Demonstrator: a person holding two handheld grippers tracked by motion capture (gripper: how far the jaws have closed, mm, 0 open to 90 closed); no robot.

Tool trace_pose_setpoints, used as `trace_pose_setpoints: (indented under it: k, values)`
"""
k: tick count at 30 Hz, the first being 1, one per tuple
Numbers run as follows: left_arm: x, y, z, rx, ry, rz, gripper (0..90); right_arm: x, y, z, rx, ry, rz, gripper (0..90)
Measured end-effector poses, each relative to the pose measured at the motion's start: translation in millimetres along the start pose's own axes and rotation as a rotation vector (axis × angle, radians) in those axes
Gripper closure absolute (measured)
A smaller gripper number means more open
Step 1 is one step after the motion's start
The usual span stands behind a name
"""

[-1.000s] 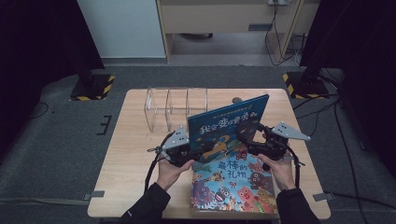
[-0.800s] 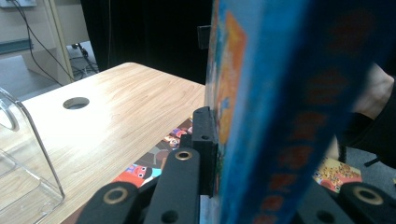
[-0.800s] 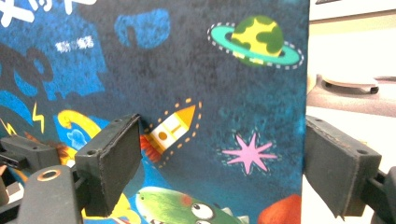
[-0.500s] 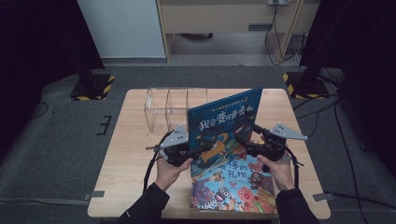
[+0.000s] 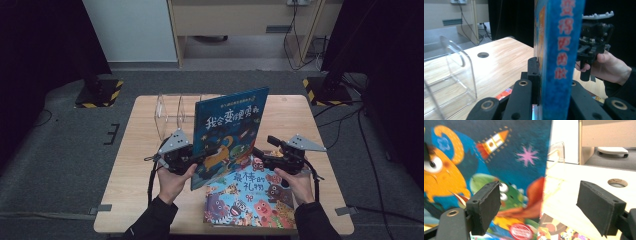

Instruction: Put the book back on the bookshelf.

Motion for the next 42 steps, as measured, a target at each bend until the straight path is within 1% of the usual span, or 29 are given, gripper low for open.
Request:
trace_pose_setpoints:
  k: [2, 7, 12, 17, 23, 28, 31, 34, 37, 39, 42]
  values:
    - [-2.1, 2.8, 4.5, 0.009, 0.014, 0.002, 82.7, 1.1, -1.1, 0.4, -0.002, -0.004, 0.001, 18.7]
    - [-6.8, 9.6, 15.8, 0.036, 0.024, 0.024, 82.7, 3.3, -3.5, 2.7, -0.008, -0.016, 0.000, 18.7]
    - [-12.4, 16.7, 27.9, 0.061, 0.053, 0.038, 82.7, 7.5, -4.6, 7.4, -0.012, -0.033, 0.006, 18.9]
    - [-17.7, 22.3, 39.8, 0.072, 0.078, 0.041, 82.7, 10.2, -4.5, 10.4, -0.011, -0.044, 0.003, 19.0]
    - [-22.5, 25.8, 48.4, 0.087, 0.096, 0.045, 82.7, 12.2, -6.1, 10.9, -0.019, -0.054, 0.013, 19.1]
    - [-23.7, 24.9, 48.9, 0.088, 0.094, 0.053, 82.6, 11.1, -6.4, 10.3, -0.020, -0.049, 0.008, 19.2]
    - [-21.6, 22.1, 43.5, 0.078, 0.080, 0.056, 82.6, 9.3, -5.7, 9.7, -0.013, -0.040, 0.007, 19.3]
    - [-16.9, 17.9, 34.9, 0.064, 0.051, 0.062, 82.6, 6.3, -4.8, 8.5, -0.008, -0.030, 0.003, 19.3]
    - [-11.3, 12.2, 24.5, 0.042, 0.015, 0.063, 82.6, 3.1, -4.0, 6.2, -0.001, -0.023, 0.008, 19.2]
    - [-8.1, 11.1, 20.8, 0.043, -0.017, 0.072, 82.6, 1.7, -3.4, 5.2, 0.005, -0.015, 0.004, 19.0]
    - [-4.0, 9.8, 18.2, 0.034, -0.050, 0.066, 82.6, 0.9, -2.5, 5.2, 0.017, -0.004, -0.002, 18.7]
Point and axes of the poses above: each handheld gripper's, and its own axes: z roughly backward along the jaws, y roughly out of its top, x roughly to its right, the point moved 5 cm from there along -z, roughly forward along the jaws, and after that the axes turned 4 degrees about y, right-handed, at the moved point
